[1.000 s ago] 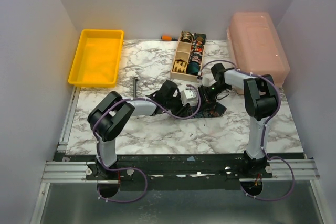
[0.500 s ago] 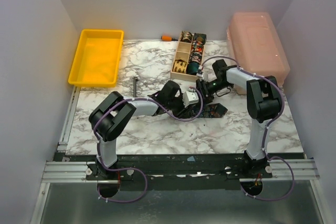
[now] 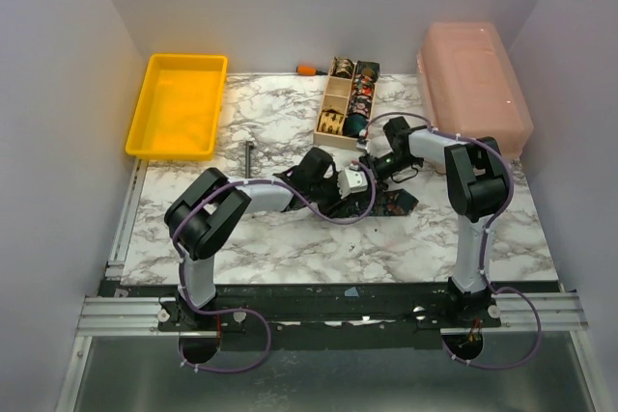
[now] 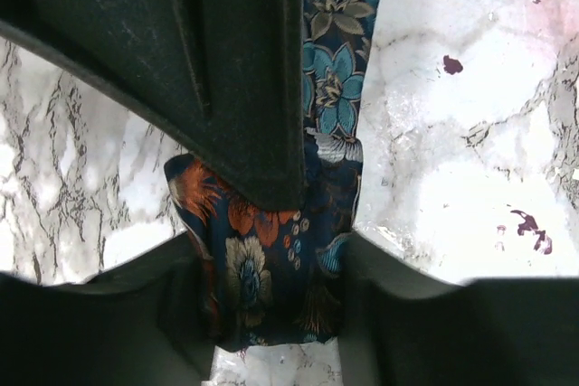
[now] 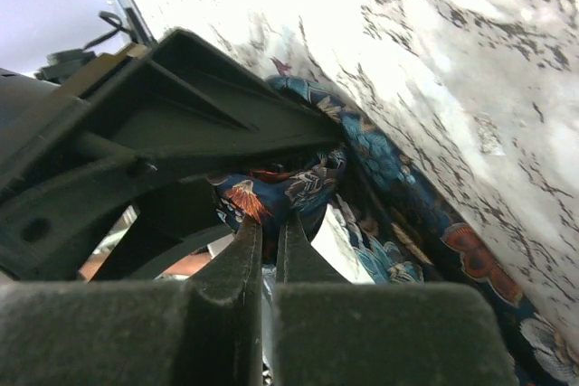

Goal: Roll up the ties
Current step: Roll the tie at the center of the board.

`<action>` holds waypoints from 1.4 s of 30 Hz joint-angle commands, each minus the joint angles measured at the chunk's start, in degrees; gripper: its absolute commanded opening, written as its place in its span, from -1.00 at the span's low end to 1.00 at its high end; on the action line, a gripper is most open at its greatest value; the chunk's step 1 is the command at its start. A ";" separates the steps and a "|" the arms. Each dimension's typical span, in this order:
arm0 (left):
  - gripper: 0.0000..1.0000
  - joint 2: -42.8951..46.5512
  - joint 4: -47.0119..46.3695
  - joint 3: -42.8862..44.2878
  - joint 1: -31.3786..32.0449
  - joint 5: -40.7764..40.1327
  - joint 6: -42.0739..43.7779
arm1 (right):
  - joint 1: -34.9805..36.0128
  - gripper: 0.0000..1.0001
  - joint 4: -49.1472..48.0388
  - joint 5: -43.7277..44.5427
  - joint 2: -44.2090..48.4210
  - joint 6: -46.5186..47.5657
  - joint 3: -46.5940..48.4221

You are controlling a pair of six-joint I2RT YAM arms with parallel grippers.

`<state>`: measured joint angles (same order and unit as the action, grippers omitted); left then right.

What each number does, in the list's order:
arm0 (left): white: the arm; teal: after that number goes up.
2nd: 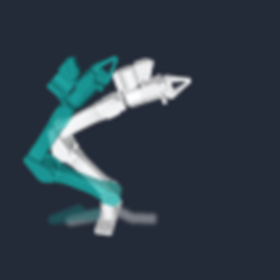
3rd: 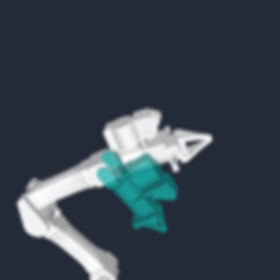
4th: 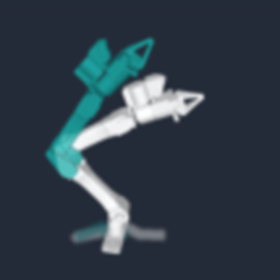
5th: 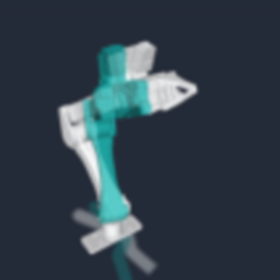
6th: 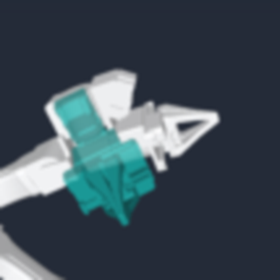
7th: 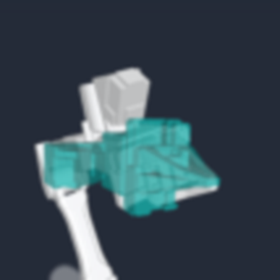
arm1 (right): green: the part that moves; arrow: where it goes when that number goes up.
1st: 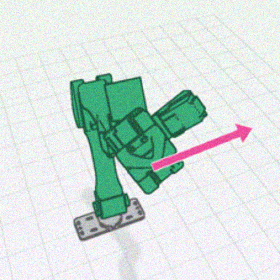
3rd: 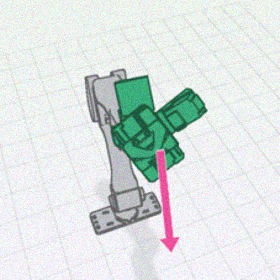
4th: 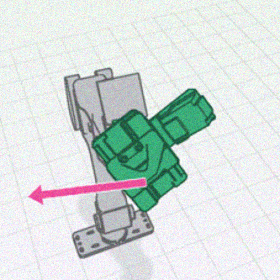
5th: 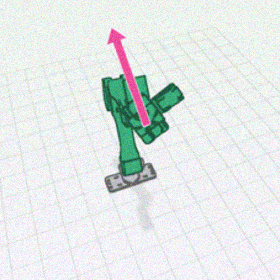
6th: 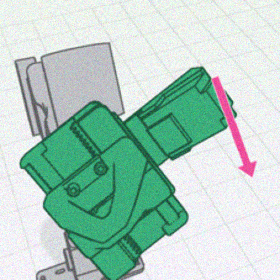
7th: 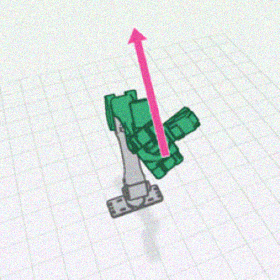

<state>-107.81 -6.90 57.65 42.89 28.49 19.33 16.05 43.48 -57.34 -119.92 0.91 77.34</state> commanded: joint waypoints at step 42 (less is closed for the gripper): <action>-0.62 -3.90 -3.59 -4.83 1.09 -3.72 0.23 | -5.24 0.20 12.70 8.74 0.21 9.93 3.38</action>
<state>-109.75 -28.32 50.61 43.07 32.73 16.14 10.57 53.15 -53.65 -122.67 7.81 80.09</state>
